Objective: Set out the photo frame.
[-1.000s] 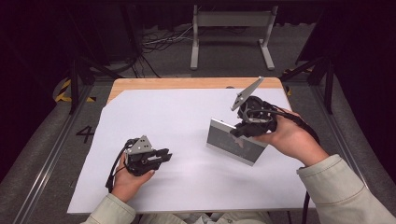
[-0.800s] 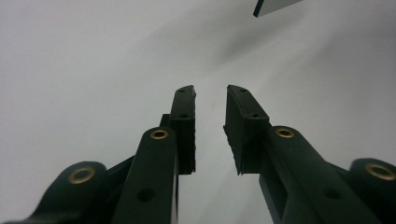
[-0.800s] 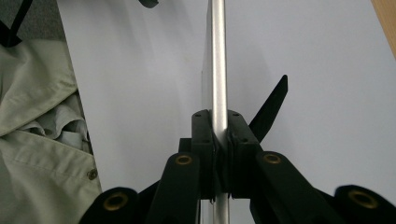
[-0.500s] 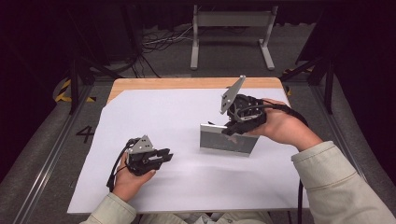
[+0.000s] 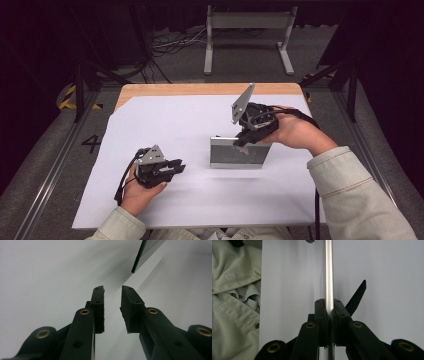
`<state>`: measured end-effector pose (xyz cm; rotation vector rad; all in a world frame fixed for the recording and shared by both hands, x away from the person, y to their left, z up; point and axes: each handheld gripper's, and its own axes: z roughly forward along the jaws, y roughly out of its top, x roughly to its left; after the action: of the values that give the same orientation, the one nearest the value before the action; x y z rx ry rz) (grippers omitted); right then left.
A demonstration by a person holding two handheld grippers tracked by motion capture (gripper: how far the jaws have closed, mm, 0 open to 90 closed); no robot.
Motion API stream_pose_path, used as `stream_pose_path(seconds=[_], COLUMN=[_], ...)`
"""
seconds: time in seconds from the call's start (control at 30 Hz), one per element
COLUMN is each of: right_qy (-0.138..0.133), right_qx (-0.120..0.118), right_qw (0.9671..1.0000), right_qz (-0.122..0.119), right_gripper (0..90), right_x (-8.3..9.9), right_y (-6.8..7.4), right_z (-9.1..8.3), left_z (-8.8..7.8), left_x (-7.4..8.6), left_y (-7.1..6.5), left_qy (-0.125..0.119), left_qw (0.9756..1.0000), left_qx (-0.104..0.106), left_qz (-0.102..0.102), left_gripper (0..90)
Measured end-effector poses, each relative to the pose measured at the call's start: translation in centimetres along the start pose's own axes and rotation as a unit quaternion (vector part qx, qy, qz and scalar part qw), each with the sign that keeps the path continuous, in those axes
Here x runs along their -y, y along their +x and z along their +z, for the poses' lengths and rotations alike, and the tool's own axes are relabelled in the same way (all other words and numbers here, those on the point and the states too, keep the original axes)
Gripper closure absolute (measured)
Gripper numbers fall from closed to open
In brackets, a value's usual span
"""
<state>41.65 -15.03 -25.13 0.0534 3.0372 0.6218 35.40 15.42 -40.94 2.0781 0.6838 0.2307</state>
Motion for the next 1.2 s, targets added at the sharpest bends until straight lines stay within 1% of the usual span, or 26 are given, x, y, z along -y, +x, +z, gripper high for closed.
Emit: stream_pose_path(seconds=[0.07, 0.13, 0.17, 0.3, 0.4, 0.63, 0.8, 0.9, 1.03, 1.1, 1.13, 1.2], right_qy=[0.003, 0.006, 0.009, 0.017, 0.016, 0.018, 0.024, 0.024, 0.023, 0.026, 0.028, 0.019], right_qx=[-0.009, -0.012, -0.015, -0.017, -0.020, -0.034, -0.035, -0.038, -0.041, -0.038, -0.035, -0.031], right_qw=[0.9999, 0.9999, 0.9998, 0.9997, 0.9996, 0.9992, 0.9991, 0.9989, 0.9988, 0.9988, 0.9988, 0.9989], right_qz=[-0.006, -0.007, -0.010, -0.011, -0.009, -0.010, 0.006, 0.011, 0.014, 0.014, 0.018, 0.031], right_gripper=[83.8, 83.8, 83.8, 83.7, 83.7, 83.7, 83.7, 83.7, 83.4, 82.6, 82.1, 81.3], right_x=[0.1, 0.1, 0.2, 0.2, 0.2, 0.1, 0.3, 0.5, 0.7, 0.9, 1.0, 1.2], right_y=[-0.5, -0.6, -0.8, -1.2, -1.3, -1.6, -2.0, -2.3, -2.5, -2.6, -2.7, -2.8], right_z=[0.4, 0.5, 0.9, 1.4, 1.6, 2.5, 3.1, 3.4, 3.6, 3.6, 3.6, 3.4], left_z=[0.0, 0.1, 0.1, 0.1, 0.1, 0.1, 0.1, 0.1, 0.2, 0.2, 0.2, 0.2], left_x=[0.0, 0.0, 0.0, 0.0, 0.0, 0.0, 0.0, 0.0, 0.0, 0.0, 0.0, 0.0], left_y=[0.0, 0.0, 0.0, 0.1, 0.1, 0.1, 0.1, 0.1, 0.1, 0.1, 0.1, 0.1], left_qy=[0.000, 0.000, 0.001, 0.001, 0.001, 0.001, 0.001, 0.002, 0.002, 0.003, 0.003, 0.002], left_qw=[1.0000, 1.0000, 1.0000, 1.0000, 1.0000, 1.0000, 1.0000, 1.0000, 1.0000, 1.0000, 1.0000, 1.0000], left_qx=[0.000, 0.000, 0.000, 0.000, 0.000, 0.001, 0.001, 0.001, 0.001, 0.001, 0.001, 0.002], left_qz=[0.001, 0.003, 0.003, 0.002, 0.002, 0.003, 0.003, 0.004, 0.004, 0.005, 0.004, 0.004], left_gripper=[73.1, 73.1, 73.1, 73.1, 73.2, 73.2, 73.2, 73.2, 73.2, 73.2, 73.1, 73.2])
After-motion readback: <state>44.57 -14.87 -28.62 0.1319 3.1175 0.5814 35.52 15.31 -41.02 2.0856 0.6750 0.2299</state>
